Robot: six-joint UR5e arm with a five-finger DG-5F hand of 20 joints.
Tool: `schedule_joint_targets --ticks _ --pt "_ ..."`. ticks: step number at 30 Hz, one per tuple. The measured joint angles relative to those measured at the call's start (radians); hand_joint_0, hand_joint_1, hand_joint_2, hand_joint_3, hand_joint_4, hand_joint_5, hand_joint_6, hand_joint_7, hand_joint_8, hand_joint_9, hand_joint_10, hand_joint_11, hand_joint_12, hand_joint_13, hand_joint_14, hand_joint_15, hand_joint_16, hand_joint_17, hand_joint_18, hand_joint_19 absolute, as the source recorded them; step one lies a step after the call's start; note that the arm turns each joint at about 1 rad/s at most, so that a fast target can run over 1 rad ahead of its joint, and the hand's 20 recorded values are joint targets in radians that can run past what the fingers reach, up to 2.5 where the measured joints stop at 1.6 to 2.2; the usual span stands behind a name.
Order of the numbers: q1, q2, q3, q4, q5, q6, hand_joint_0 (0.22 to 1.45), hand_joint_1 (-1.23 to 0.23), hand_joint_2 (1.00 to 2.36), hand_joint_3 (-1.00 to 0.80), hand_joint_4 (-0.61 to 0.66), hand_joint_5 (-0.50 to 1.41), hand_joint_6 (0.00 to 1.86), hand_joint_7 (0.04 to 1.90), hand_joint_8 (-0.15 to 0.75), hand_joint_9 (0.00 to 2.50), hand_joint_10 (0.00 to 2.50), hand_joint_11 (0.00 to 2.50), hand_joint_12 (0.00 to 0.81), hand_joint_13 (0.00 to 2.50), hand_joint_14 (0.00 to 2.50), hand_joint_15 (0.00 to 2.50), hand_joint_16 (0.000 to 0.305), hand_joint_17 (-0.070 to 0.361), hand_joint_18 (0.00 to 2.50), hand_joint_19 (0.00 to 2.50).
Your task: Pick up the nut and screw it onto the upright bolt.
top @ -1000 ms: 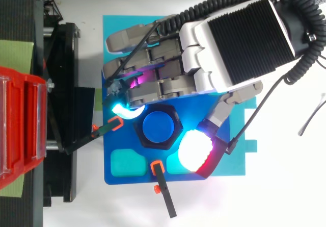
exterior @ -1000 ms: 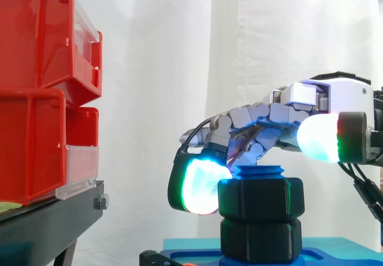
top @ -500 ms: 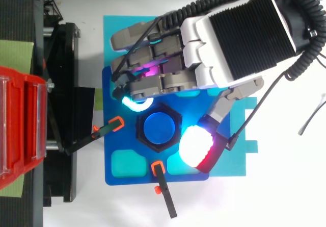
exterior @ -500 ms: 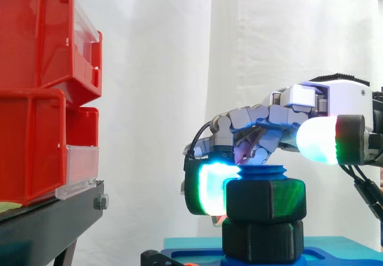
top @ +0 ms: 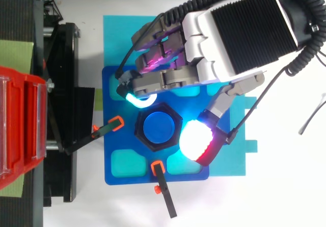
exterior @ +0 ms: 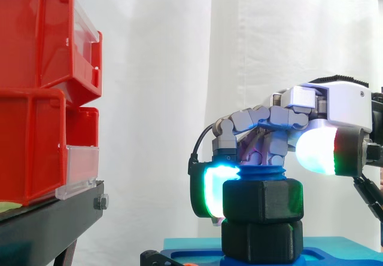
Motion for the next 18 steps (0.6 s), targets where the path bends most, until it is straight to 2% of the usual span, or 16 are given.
schedule_joint_targets --ticks 8,18 --pt "-0.002 0.000 0.000 0.010 -0.001 0.000 0.54 -0.29 1.00 -0.50 0.05 0.07 0.65 1.14 0.208 1.72 0.01 0.16 0.105 1.24 0.00 0.07 0.011 0.024 1.01 0.43" --pt "-0.015 0.000 0.000 0.013 -0.003 0.001 0.54 -0.27 1.00 -0.50 0.05 0.07 0.66 1.13 0.214 1.74 0.01 0.18 0.114 1.25 0.00 0.07 0.012 0.027 1.03 0.44"
